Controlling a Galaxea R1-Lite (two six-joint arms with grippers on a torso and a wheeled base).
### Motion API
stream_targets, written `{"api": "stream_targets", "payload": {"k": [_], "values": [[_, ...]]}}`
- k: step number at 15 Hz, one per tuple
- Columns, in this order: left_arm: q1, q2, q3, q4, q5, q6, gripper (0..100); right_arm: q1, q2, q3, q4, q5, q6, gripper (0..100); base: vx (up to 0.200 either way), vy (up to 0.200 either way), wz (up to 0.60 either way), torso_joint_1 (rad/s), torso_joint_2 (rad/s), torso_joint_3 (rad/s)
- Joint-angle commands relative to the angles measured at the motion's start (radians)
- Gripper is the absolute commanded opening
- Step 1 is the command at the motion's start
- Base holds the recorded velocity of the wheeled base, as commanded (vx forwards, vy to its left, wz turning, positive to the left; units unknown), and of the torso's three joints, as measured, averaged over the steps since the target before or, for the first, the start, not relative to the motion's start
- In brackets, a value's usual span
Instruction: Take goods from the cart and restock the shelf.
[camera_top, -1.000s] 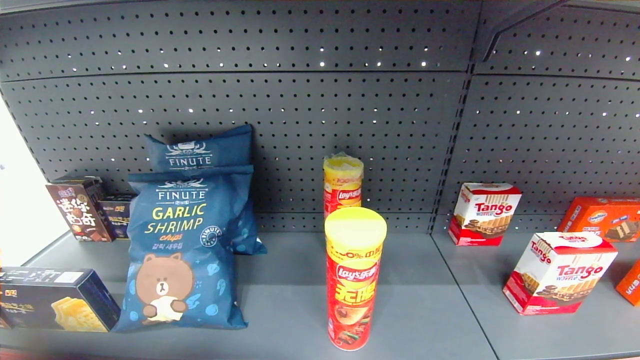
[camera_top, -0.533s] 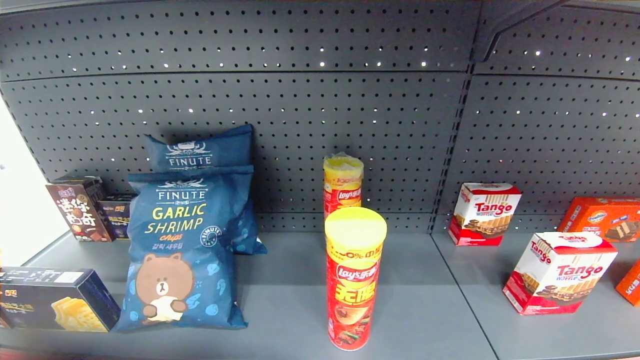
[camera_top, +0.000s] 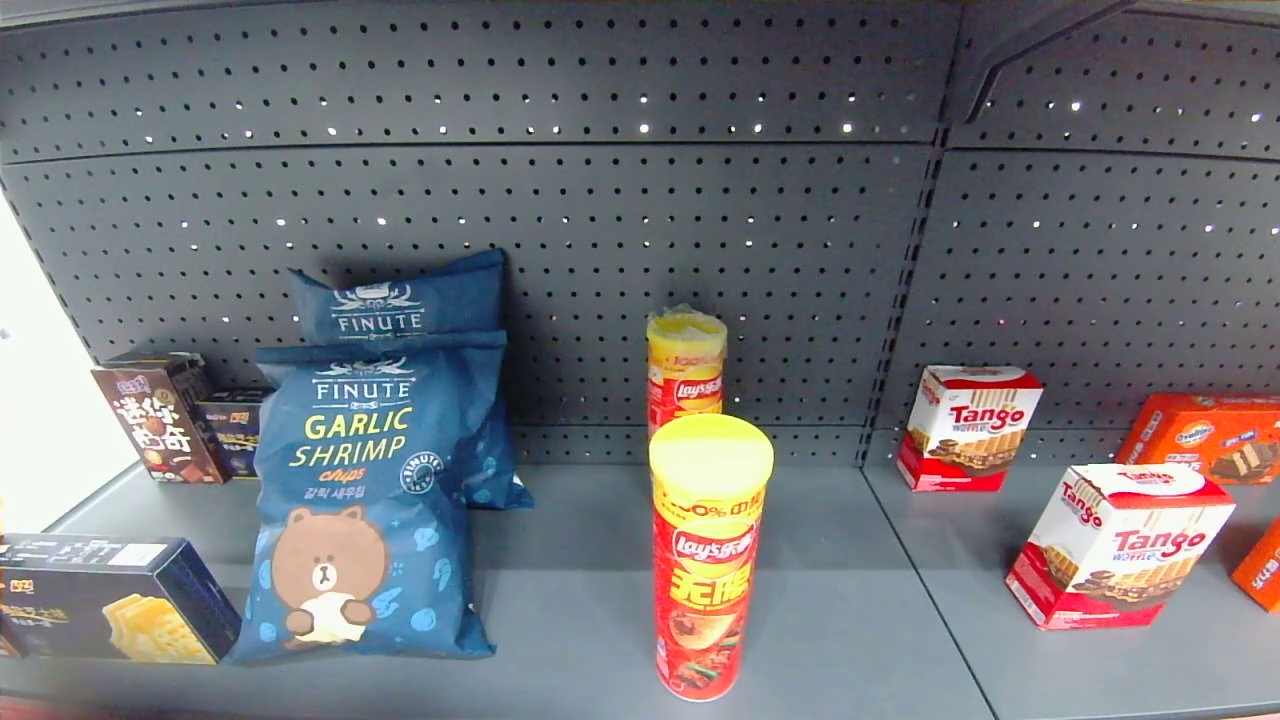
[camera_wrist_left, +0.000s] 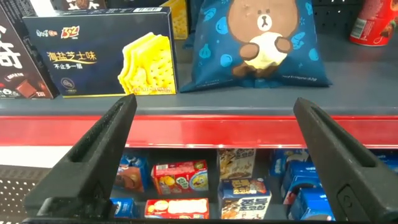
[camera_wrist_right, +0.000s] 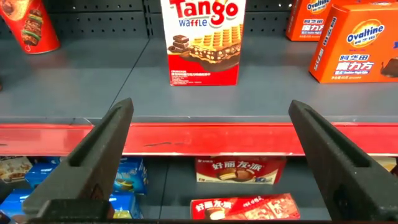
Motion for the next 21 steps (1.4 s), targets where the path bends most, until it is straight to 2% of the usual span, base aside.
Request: {"api": "stream_targets", "payload": {"k": [1, 21], "values": [[0.000, 0.000, 0.000, 0.000, 0.000, -0.001, 100, 0.000, 0.001, 0.000, 0.000, 0.000, 0.000, 100, 0.000, 0.000, 0.00, 0.000, 0.00, 0.000], [0.000, 0.000, 0.000, 0.000, -0.001, -0.001, 100, 0.000, 0.001, 0.000, 0.001, 0.000, 0.000, 100, -0.010, 0.000, 0.00, 0.000, 0.00, 0.000]]}}
